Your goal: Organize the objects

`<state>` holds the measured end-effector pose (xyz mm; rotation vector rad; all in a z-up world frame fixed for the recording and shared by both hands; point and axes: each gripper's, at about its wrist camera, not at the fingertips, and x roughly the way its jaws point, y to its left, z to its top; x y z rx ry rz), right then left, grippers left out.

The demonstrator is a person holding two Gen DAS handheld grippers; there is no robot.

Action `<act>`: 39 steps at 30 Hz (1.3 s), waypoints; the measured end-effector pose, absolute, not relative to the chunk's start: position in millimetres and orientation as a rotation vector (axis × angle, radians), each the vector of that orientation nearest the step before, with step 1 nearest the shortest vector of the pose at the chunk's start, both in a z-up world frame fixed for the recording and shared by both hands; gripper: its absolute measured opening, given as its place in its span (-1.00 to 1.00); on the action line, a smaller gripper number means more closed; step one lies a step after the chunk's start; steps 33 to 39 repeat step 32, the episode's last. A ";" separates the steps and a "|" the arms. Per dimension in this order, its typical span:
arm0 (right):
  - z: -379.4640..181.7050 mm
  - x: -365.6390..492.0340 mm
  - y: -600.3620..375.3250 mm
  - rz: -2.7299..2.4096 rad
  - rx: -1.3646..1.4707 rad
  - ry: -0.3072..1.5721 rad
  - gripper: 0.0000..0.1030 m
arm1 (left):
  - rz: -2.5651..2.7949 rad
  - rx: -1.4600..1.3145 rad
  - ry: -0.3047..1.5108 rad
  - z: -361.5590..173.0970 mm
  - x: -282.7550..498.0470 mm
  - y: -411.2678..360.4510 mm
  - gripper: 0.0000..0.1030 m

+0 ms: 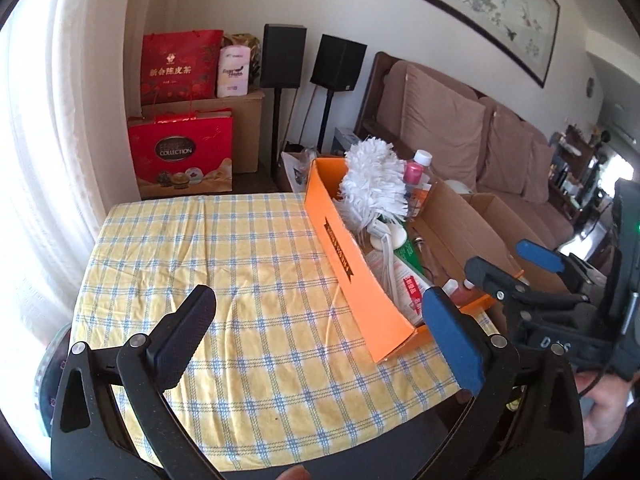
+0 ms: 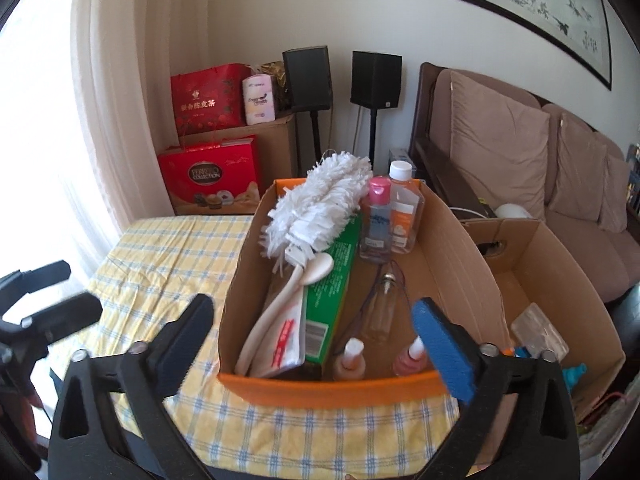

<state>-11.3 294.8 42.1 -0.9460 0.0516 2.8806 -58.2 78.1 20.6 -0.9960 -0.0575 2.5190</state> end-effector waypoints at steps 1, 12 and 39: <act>41.0 -7.4 292.1 2.876 -0.940 0.041 0.99 | 2.534 -0.995 -0.053 20.5 -55.4 77.0 0.99; 33.9 22.2 281.1 2.864 -0.915 0.025 0.99 | 2.631 -1.051 -0.044 5.3 -20.9 62.3 0.99; 31.4 40.1 269.3 2.861 -0.923 0.026 0.99 | 2.729 -1.073 -0.061 2.4 -6.3 42.3 0.99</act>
